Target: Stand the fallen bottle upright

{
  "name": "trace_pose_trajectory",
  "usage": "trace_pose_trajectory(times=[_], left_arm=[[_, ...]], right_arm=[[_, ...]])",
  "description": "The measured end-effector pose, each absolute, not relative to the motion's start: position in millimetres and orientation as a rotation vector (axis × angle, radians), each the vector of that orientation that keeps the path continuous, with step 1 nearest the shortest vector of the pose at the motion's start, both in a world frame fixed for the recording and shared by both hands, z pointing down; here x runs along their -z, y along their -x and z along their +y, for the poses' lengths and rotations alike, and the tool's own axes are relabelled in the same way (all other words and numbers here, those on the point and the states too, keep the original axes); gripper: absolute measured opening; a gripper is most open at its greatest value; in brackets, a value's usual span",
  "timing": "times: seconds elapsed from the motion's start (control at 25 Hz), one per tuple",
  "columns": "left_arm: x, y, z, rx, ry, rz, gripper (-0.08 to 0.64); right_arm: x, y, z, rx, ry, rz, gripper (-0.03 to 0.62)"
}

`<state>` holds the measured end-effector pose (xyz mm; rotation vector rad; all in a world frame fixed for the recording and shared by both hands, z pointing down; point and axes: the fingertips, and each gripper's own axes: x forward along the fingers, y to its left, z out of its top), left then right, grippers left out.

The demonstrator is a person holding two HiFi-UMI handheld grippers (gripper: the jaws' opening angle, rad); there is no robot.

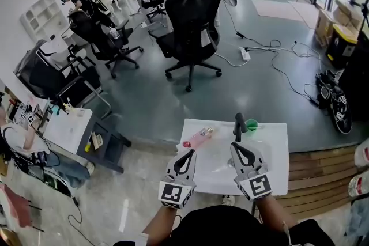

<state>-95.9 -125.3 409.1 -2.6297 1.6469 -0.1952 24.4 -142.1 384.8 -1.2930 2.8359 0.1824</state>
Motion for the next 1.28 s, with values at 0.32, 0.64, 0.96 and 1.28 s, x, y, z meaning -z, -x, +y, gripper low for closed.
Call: trace_pose_trajectory(times=[0.32, 0.64, 0.96, 1.28], left_arm=[[-423.2, 62.6, -161.0, 0.253, 2.628, 1.651, 0.02], [-434.0, 72.7, -193.2, 0.343, 2.632, 1.667, 0.02], [-466.5, 93.0, -239.7, 0.474, 2.636, 1.664, 0.02], [-531.3, 104.3, -274.6, 0.753, 2.779, 1.561, 0.194]], right_arm=[[-369.3, -32.4, -180.8, -0.227, 1.185, 2.765, 0.014], [-375.1, -28.9, -209.7, -0.202, 1.182, 2.763, 0.014], [-387.5, -17.0, -242.7, -0.189, 1.214, 2.765, 0.014], [-413.9, 5.7, -248.8, -0.141, 1.207, 2.824, 0.014]])
